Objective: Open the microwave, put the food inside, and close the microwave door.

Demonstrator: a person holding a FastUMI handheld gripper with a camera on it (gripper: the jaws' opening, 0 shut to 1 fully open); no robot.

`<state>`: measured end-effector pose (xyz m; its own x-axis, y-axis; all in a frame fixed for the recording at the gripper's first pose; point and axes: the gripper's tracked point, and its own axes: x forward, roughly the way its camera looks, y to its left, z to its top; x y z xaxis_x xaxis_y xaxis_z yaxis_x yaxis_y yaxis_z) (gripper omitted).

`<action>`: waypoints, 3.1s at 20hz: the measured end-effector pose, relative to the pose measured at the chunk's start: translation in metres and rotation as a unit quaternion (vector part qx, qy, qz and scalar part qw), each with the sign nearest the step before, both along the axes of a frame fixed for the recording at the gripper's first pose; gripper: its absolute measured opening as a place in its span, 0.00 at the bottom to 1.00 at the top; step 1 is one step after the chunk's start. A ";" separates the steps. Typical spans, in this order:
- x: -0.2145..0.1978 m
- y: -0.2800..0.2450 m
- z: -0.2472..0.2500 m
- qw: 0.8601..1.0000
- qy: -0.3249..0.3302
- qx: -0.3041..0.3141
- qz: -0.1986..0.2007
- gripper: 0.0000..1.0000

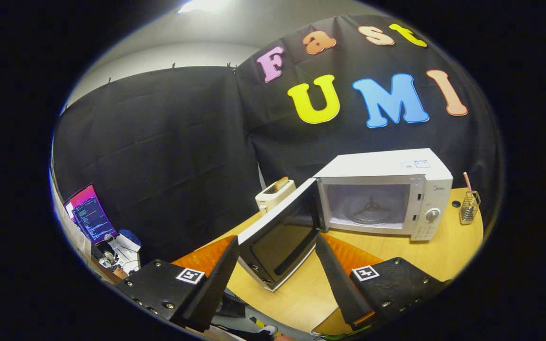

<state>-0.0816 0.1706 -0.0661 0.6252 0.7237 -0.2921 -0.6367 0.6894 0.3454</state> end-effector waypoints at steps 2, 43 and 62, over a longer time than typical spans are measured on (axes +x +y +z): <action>0.001 -0.023 -0.013 1.000 0.014 -0.007 -0.014 0.97; -0.028 -0.134 -0.171 0.940 0.323 -0.009 -0.109 0.27; 0.098 -0.040 -0.080 0.949 0.234 0.103 -0.186 0.26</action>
